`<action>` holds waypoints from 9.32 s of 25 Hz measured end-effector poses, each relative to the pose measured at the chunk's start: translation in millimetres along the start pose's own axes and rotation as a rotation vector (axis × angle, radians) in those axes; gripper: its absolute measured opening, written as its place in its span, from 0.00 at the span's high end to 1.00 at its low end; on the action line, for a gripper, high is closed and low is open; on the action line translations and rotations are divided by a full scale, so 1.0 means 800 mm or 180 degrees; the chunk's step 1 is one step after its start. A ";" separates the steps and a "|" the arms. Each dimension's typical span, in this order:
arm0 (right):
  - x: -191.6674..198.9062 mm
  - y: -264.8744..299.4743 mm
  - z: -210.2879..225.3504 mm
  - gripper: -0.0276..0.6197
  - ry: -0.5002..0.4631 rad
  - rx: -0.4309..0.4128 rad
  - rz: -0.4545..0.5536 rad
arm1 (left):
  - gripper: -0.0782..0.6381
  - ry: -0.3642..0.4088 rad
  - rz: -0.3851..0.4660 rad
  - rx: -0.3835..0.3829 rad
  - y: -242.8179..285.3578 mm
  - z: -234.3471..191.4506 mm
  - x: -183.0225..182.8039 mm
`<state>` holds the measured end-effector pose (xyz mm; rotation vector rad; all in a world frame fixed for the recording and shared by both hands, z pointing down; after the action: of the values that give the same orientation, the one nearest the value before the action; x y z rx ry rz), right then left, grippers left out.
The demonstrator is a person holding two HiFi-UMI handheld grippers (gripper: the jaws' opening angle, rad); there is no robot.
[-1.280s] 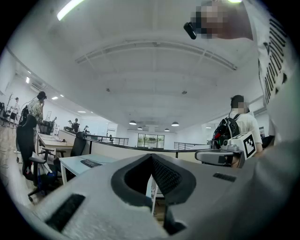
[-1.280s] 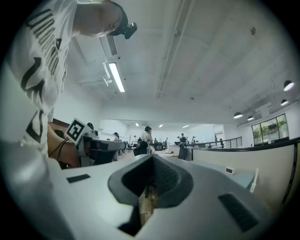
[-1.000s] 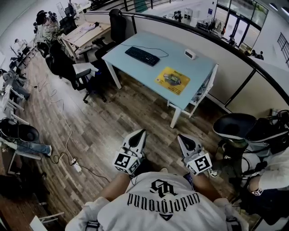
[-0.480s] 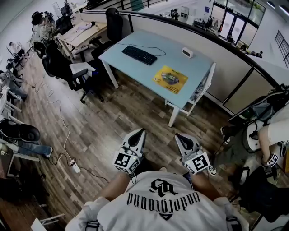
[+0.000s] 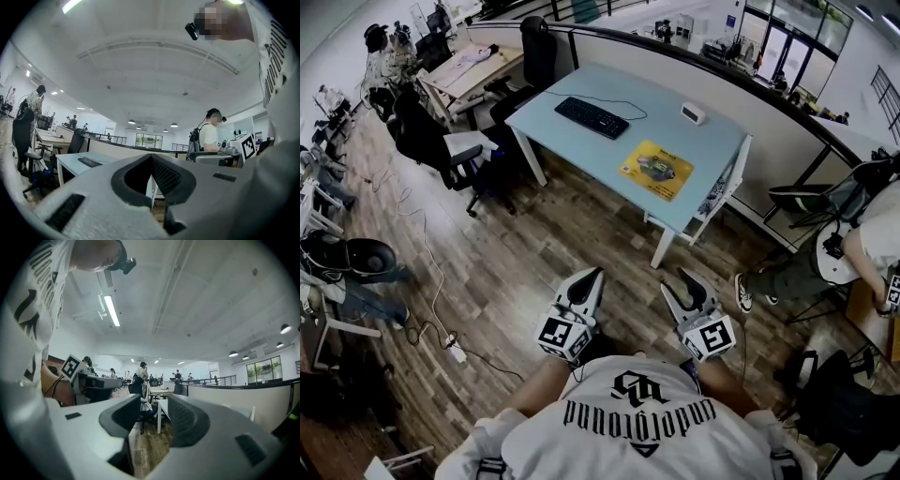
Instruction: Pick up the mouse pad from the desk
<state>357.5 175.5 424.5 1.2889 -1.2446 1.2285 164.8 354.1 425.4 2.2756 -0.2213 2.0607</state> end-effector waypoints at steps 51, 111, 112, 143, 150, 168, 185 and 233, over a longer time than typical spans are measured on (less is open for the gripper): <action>0.028 0.314 0.168 0.64 0.0105 0.0320 -0.0303 | 0.88 -0.0039 -0.0244 0.0482 0.268 -0.278 -0.007; 0.091 0.418 0.382 0.57 0.0598 0.2687 -0.1076 | 0.88 -0.0129 -0.0855 0.2515 0.707 -0.416 0.047; 0.098 0.418 0.386 0.56 0.0640 0.2675 -0.1118 | 0.88 -0.0117 -0.0882 0.2515 0.710 -0.417 0.051; 0.341 0.449 0.508 0.43 0.1814 0.2244 -0.2297 | 0.88 -0.0030 -0.1888 0.2150 0.786 -0.442 0.228; 0.393 0.451 0.521 0.39 0.2104 0.2334 -0.2396 | 0.88 -0.0019 -0.2137 0.2105 0.794 -0.446 0.265; 0.467 0.448 0.520 0.35 0.2360 0.2603 -0.2627 | 0.88 0.0175 -0.2347 0.2226 0.792 -0.448 0.287; 0.476 0.471 0.508 0.30 0.2022 0.2824 -0.2823 | 0.88 0.0166 -0.2339 0.2177 0.778 -0.467 0.286; 0.244 0.538 0.421 0.92 0.1818 0.1970 -0.1612 | 0.88 -0.0051 -0.1596 0.2316 0.683 -0.499 0.146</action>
<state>-57.4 -195.8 589.4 1.4110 -0.1031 1.4954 -298.6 -136.0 555.8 2.3080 1.1503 2.0285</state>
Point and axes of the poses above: the fingertips, and each gripper's own axes: y forward along the fingers, z to its right, x out of its underside, the point moved 9 cm from there along -y, backward along the fingers
